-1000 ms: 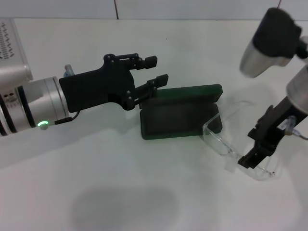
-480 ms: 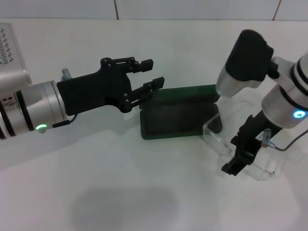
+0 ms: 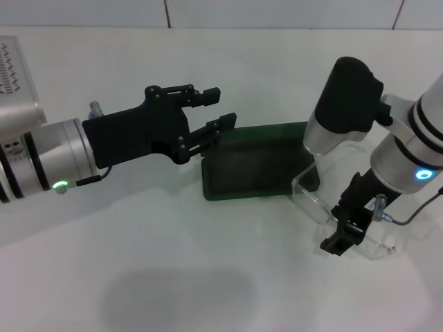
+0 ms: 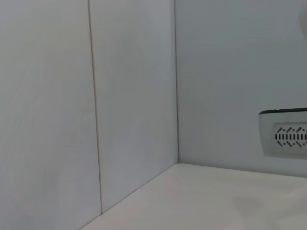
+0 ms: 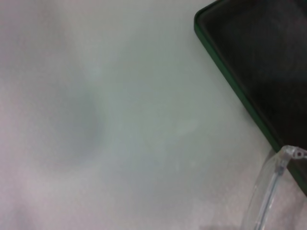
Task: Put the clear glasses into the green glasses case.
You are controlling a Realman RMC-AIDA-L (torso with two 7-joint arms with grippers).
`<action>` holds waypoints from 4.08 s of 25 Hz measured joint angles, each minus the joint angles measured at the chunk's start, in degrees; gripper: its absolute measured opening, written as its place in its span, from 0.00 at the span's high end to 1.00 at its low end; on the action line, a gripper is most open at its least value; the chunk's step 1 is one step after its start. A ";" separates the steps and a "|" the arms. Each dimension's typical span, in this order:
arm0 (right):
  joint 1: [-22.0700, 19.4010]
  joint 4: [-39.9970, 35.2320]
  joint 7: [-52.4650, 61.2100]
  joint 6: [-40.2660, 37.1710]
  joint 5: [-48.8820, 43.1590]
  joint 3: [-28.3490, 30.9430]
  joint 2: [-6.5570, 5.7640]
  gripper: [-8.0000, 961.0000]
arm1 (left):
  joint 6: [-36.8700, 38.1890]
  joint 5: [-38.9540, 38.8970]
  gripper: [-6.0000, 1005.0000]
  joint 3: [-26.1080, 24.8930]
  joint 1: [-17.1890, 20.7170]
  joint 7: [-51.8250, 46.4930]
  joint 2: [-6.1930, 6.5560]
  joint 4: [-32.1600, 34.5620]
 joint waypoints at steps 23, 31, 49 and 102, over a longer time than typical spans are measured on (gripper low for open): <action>-0.55 -0.69 -0.18 0.13 -0.64 -0.54 -0.20 0.59 | 0.01 -1.00 0.56 0.00 0.39 3.69 -0.09 -2.12; -0.71 -1.54 -1.67 0.36 -0.70 -0.54 -0.52 0.83 | -0.07 -1.07 0.56 -0.13 -0.06 3.78 -0.09 -2.79; -9.41 -11.58 -19.03 -9.54 5.52 15.69 -0.54 0.86 | 3.52 -13.89 0.56 -0.17 0.94 5.94 -0.07 -8.96; -13.93 24.64 -104.69 -5.23 47.27 29.17 -0.25 0.86 | 20.34 -6.67 0.27 -5.96 -10.28 -1.67 0.13 -14.52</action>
